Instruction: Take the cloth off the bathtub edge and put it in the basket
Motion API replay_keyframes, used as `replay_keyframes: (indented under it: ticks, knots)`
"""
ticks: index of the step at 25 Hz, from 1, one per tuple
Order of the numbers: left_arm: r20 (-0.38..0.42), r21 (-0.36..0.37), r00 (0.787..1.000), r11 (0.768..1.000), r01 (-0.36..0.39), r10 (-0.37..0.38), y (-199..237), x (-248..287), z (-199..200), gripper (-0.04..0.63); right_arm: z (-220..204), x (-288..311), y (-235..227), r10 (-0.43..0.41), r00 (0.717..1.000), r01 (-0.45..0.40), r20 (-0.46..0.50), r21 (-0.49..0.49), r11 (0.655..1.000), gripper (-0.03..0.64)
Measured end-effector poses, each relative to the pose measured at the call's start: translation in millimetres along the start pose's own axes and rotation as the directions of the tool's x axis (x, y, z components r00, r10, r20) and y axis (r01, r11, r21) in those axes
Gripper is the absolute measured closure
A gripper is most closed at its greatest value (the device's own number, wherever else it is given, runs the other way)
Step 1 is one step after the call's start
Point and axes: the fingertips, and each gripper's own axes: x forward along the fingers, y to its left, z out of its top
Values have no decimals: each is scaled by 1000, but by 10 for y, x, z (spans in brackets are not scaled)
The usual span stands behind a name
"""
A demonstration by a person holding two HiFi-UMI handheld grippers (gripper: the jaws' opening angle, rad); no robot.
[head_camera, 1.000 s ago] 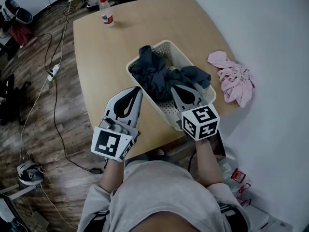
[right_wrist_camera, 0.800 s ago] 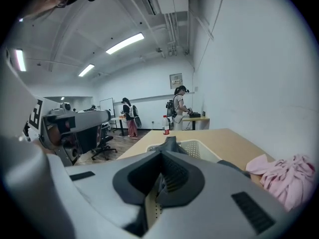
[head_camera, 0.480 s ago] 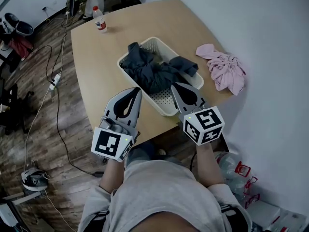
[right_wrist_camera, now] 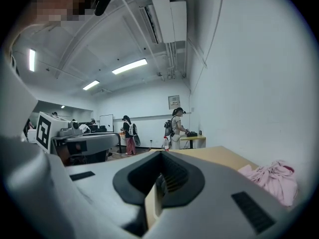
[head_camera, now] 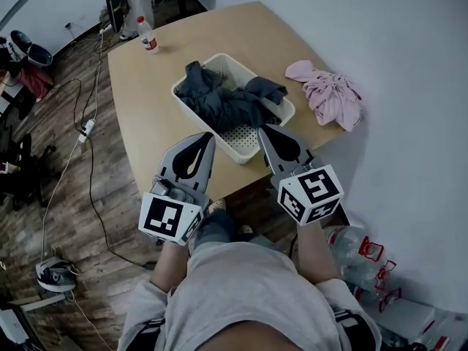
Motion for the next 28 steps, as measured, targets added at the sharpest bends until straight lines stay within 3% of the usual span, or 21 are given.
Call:
replay_keyframes:
  ticks: [10,21,28]
  knots:
    - [10,39,1000,999,11,-12,-380,-199,105,600,48,-392,127,1,999,-1,54,-8,1000,607]
    - [41,64,998,997,47,-49,-410,-357,278,598,199,-581,328,-37,992,39,117,-18,999,607]
    - [56,64,995,995,75,-79,-365,-749,382,600,206,-699,660,-91,988,93,126,-15,996,607]
